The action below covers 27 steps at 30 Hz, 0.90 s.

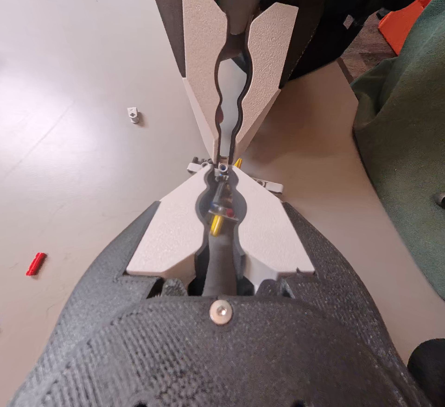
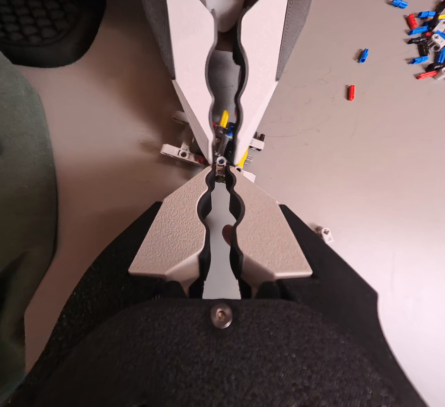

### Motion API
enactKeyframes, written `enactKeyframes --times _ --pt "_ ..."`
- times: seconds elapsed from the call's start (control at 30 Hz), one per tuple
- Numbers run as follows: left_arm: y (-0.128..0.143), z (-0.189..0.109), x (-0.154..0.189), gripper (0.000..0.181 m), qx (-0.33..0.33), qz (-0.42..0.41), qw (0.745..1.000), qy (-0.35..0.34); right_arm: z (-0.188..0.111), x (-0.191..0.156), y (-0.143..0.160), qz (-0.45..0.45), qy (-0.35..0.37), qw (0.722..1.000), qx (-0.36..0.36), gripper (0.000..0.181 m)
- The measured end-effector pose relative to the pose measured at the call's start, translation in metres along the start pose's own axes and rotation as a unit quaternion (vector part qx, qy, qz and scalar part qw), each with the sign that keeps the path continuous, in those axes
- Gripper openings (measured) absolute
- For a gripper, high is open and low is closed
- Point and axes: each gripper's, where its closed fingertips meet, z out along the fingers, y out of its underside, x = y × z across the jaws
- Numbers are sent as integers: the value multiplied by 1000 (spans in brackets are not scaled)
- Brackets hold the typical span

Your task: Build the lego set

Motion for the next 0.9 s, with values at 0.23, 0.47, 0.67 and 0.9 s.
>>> enactKeyframes --times 0.23,0.47,0.67,0.9 --pt "14 -20 3 53 -18 6 1000 -10 2 -1 -1 51 -24 998 -12 7" --pt "18 -13 7 52 -44 12 998 -40 1 -1 -1 64 -16 997 -44 7" --pt "18 -11 11 52 -51 5 996 -73 0 -4 1 32 10 994 -102 7" --pt "18 -10 15 52 -41 -5 996 -82 0 -9 5 8 9 983 -181 6"
